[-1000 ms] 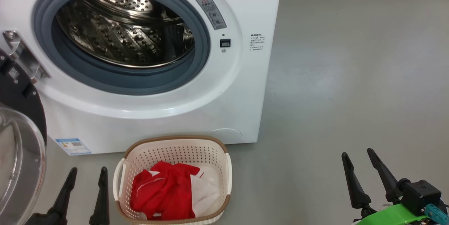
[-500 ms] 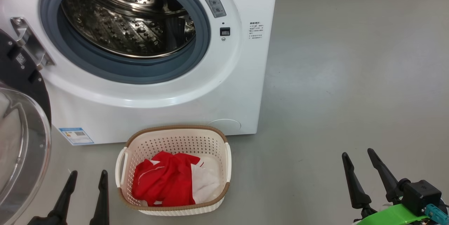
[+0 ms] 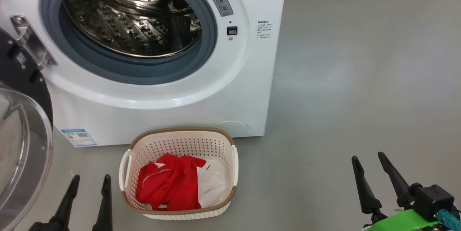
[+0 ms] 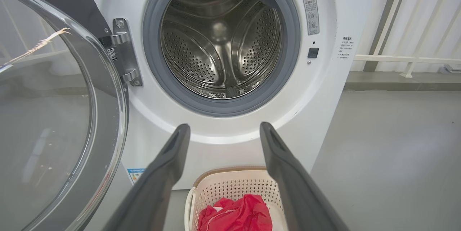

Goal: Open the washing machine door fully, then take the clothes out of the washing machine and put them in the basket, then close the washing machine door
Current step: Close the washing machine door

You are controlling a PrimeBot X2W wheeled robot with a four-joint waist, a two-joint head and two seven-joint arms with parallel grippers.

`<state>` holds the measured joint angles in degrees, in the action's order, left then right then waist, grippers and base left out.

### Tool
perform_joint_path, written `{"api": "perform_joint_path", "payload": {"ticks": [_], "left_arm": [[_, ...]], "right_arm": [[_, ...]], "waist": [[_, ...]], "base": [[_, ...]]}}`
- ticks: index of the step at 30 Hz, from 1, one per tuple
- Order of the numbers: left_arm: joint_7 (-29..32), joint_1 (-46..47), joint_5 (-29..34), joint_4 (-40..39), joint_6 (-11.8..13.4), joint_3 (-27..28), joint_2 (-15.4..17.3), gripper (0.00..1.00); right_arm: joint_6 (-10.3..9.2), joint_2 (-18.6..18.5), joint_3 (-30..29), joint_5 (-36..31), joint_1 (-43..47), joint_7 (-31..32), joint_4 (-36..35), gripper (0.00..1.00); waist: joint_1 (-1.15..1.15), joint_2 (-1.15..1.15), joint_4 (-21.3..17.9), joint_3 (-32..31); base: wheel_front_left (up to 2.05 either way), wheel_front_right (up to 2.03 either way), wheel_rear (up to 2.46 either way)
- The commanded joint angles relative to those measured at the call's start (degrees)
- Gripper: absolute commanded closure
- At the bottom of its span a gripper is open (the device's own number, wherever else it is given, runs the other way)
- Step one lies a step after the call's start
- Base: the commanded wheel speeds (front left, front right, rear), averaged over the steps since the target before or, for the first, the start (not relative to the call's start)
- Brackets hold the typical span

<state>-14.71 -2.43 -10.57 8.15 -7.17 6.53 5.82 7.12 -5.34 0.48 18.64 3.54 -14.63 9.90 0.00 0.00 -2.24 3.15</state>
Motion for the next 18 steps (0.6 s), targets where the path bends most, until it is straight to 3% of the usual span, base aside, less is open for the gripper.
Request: {"api": "perform_joint_path", "payload": {"ticks": [1,7,18], "left_arm": [[-0.29,1.46,-0.12,-1.07,-0.32,1.85,0.69,0.0],[-0.29,1.76,0.14,-0.14,-0.32,2.83,-0.2,0.0],[-0.29,-0.05,0.59,1.2,-0.32,4.6,-2.42,0.0]], "right_arm": [[0.36,-0.74,0.62,0.5,-0.48,-0.37,-1.55,0.0],[0.36,-0.59,1.03,0.54,-0.26,-0.37,-1.42,0.0],[0.36,-2.03,6.31,0.89,-2.21,-0.37,0.28,0.0]], "waist": [[0.0,0.0,0.38,-0.07],[0.0,0.0,3.05,0.0],[0.0,0.0,12.15,-1.31]], "base": [[0.0,0.0,0.0],[0.0,0.0,0.0],[0.0,0.0,0.0]]}}
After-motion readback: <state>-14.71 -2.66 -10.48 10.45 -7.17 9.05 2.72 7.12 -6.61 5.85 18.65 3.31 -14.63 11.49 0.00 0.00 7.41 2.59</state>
